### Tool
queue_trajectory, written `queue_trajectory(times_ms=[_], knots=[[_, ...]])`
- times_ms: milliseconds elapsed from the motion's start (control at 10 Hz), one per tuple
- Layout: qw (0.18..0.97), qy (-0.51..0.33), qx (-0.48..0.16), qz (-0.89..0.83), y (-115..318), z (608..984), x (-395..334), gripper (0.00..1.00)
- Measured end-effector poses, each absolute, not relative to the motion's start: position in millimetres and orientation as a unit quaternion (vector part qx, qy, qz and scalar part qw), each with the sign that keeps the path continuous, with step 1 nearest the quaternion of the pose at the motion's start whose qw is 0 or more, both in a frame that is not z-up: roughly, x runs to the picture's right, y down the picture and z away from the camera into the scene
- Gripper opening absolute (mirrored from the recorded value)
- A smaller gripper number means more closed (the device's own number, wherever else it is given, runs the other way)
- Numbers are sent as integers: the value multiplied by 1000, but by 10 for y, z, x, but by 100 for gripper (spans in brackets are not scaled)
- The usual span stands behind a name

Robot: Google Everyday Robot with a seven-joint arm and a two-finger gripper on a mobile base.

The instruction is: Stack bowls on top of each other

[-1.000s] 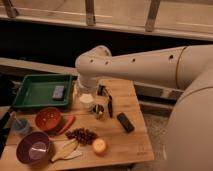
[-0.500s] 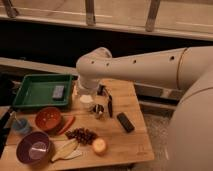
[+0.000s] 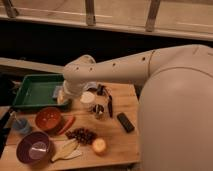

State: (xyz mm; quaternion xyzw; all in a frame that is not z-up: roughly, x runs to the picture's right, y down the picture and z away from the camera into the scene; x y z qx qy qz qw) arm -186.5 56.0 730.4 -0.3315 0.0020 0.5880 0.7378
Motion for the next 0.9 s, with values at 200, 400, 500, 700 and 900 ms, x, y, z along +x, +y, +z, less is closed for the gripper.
queue_trajectory(times_ms=[200,400,500,700,900], knots=[[747,1,-352,563,738,7450,-2108,62],[753,3,-373,542,906,7554,-2249,62],[757,2,-385,528,967,7558,-2299,62],[760,0,-393,518,1006,7558,-2327,62],[759,0,-393,519,1002,7562,-2313,62]])
